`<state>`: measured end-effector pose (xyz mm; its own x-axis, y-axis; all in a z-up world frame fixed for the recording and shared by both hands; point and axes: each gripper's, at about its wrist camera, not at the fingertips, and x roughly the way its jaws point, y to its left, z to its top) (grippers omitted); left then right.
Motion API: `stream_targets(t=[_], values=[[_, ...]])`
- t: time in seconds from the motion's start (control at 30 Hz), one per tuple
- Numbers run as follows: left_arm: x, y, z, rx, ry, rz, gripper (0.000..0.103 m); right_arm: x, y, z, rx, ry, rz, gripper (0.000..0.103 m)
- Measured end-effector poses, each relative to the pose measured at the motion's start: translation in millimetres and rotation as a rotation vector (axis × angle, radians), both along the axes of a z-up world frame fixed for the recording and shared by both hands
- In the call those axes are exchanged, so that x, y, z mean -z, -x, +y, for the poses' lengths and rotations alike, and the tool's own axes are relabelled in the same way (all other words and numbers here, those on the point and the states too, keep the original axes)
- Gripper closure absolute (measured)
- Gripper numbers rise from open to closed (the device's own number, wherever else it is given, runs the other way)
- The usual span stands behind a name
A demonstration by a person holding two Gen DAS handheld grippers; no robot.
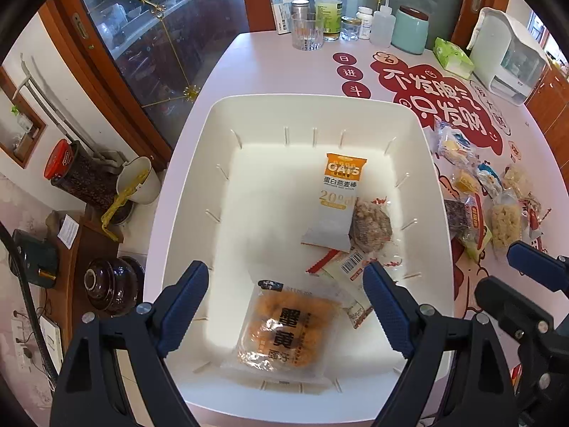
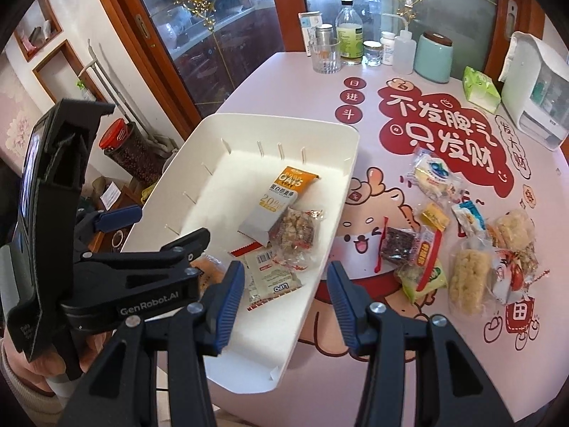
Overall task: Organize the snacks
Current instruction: 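Move both tools back over the snack pile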
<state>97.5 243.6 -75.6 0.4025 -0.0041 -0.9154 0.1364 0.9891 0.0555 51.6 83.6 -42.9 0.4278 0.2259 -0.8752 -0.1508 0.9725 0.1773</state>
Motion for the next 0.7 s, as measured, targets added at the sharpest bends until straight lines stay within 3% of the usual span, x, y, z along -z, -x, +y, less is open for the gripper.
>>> stream_targets(t=[0.3, 0.7], values=[[-13, 18, -45, 0.070, -0.001, -0.021, 0.015, -14, 18, -36, 0.054, -0.006, -0.044, 0.054], [-25, 43, -156, 0.206, 0.007, -0.030, 0.015, -26, 47, -131, 0.180, -0.034, -0.087, 0.054]])
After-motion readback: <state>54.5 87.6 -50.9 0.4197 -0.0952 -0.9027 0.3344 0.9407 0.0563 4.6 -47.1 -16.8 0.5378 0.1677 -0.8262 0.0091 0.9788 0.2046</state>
